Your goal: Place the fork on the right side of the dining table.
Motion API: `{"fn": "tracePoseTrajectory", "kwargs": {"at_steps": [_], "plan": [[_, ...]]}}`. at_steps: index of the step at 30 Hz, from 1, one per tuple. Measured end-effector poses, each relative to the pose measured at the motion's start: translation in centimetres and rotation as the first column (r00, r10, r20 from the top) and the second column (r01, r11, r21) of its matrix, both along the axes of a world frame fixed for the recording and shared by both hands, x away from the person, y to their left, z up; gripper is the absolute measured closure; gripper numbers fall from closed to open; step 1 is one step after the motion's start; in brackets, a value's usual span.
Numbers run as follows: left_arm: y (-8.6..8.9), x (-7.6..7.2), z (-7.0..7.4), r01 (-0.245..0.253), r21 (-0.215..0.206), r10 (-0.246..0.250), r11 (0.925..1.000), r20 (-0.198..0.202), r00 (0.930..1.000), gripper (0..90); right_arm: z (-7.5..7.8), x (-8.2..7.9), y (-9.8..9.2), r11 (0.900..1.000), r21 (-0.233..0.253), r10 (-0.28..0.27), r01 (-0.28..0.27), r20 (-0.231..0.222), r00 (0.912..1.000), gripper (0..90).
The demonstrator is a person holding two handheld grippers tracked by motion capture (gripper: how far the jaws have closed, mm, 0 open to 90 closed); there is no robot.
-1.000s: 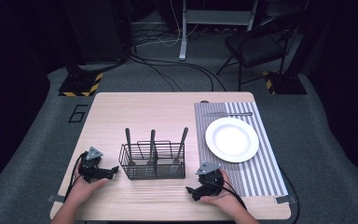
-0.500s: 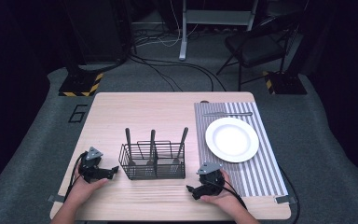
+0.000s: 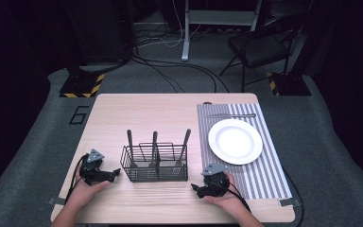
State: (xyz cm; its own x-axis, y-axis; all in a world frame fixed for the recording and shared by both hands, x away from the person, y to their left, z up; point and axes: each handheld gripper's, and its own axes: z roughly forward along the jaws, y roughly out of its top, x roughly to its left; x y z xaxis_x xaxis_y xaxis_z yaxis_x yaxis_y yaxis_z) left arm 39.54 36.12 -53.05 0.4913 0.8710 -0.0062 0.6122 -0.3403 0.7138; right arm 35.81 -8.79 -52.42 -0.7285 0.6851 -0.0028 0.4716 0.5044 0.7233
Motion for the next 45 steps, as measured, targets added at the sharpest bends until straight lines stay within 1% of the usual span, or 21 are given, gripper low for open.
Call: {"fn": "tracePoseTrajectory", "kwargs": {"at_steps": [2, 3, 6, 7, 10, 11, 12, 13, 16, 17, 19, 20, 26, 27, 28, 30, 33, 36, 37, 40, 45], "plan": [[0.0, 0.0, 0.0, 0.000, -0.001, 0.000, 1.0000, 0.000, 1.0000, 0.3, 0.1, 0.0, 0.0, 1.000, 0.004, -0.004, 0.004, -0.011, 0.9999, 24.1], [0.0, 0.0, 0.0, 0.000, -0.001, 0.000, 1.0000, 0.000, 1.0000, 0.3, 0.5, -0.2, -0.1, 1.000, 0.012, -0.007, 0.007, -0.003, 1.0000, 25.3], [0.0, 0.0, 0.0, -0.001, -0.001, 0.001, 1.0000, 0.000, 1.0000, 0.3, 0.8, -0.3, -0.1, 1.000, 0.001, -0.004, 0.004, 0.013, 0.9999, 25.9], [0.0, 0.0, 0.0, 0.000, 0.000, 0.000, 1.0000, 0.000, 1.0000, 0.3, 1.3, -0.5, 0.0, 1.000, 0.008, -0.005, 0.005, 0.013, 0.9999, 27.3], [0.0, 0.0, 0.0, 0.000, -0.001, 0.000, 1.0000, 0.000, 1.0000, 0.3, 1.7, -0.6, 0.1, 1.000, 0.023, -0.007, 0.007, 0.010, 0.9999, 28.3], [0.0, 0.0, 0.0, 0.000, 0.000, 0.000, 1.0000, 0.000, 1.0000, 0.3, 2.1, -0.7, 0.1, 1.000, 0.030, 0.002, -0.003, 0.015, 0.9999, 29.4], [0.0, 0.0, 0.0, 0.000, 0.000, 0.000, 1.0000, 0.000, 1.0000, 0.3, 2.1, -0.7, 0.1, 1.000, 0.030, 0.002, -0.003, 0.015, 0.9999, 29.4], [0.0, 0.0, 0.0, -0.001, 0.000, 0.001, 1.0000, 0.000, 1.0000, 0.3, 2.5, -0.8, 0.0, 0.999, 0.039, 0.008, -0.009, 0.005, 1.0000, 30.2], [0.0, 0.0, 0.0, -0.001, 0.000, 0.001, 1.0000, 0.000, 1.0000, 0.3, 3.0, -0.8, 0.0, 0.999, 0.047, 0.011, -0.011, 0.008, 0.9999, 31.8], [0.0, 0.0, 0.0, 0.000, 0.000, 0.000, 1.0000, 0.000, 1.0000, 0.2, 3.5, -0.9, 0.0, 0.999, 0.052, 0.016, -0.016, 0.006, 0.9999, 32.8], [0.0, 0.0, 0.0, -0.001, 0.002, 0.001, 1.0000, 0.000, 1.0000, 0.3, 4.0, -0.8, -0.1, 0.998, 0.058, 0.011, -0.011, 0.005, 0.9999, 33.5], [0.0, 0.0, 0.0, -0.001, 0.001, 0.001, 1.0000, 0.001, 1.0000, 0.3, 4.2, -0.8, -0.1, 0.998, 0.068, 0.005, -0.005, -0.005, 1.0000, 33.8], [0.0, 0.0, 0.0, 0.000, 0.000, 0.000, 1.0000, 0.000, 1.0000, 0.3, 5.7, -0.2, -0.5, 0.996, 0.088, -0.008, 0.009, -0.014, 0.9999, 35.5], [0.0, 0.0, 0.0, 0.000, 0.000, 0.000, 1.0000, 0.000, 1.0000, 0.3, 5.7, -0.2, -0.5, 0.996, 0.088, -0.008, 0.009, -0.014, 0.9999, 35.5], [0.0, 0.0, 0.0, 0.000, 0.000, 0.000, 1.0000, 0.000, 1.0000, 0.3, 6.2, 0.1, -0.6, 0.995, 0.097, -0.009, 0.010, -0.011, 0.9999, 36.3], [0.0, 0.0, 0.0, 0.000, 0.000, 0.000, 1.0000, 0.000, 1.0000, 0.3, 6.7, 0.2, -0.6, 0.995, 0.097, -0.016, 0.015, 0.000, 0.9999, 37.4], [0.0, 0.0, 0.0, 0.000, 0.000, 0.000, 1.0000, 0.000, 1.0000, 0.3, 7.2, 0.4, -0.7, 0.995, 0.100, -0.018, 0.017, 0.009, 0.9998, 39.2], [0.0, 0.0, 0.0, 0.000, 0.000, 0.000, 1.0000, 0.000, 1.0000, 0.3, 7.9, 0.6, -0.9, 0.993, 0.115, -0.035, 0.034, 0.006, 0.9994, 42.0], [0.0, 0.0, 0.0, 0.001, 0.000, -0.001, 1.0000, 0.000, 1.0000, 0.3, 8.4, 0.7, -1.1, 0.992, 0.118, -0.036, 0.035, 0.005, 0.9994, 42.9], [0.0, 0.0, 0.0, 0.001, 0.000, -0.001, 1.0000, 0.000, 1.0000, 0.3, 9.1, 1.1, -1.2, 0.993, 0.111, -0.036, 0.034, 0.015, 0.9993, 43.2], [0.0, 0.0, 0.0, 0.001, -0.001, -0.001, 1.0000, 0.000, 1.0000, 0.3, 10.1, 1.5, -1.4, 0.992, 0.117, -0.041, 0.038, 0.015, 0.9991, 43.2]]}}
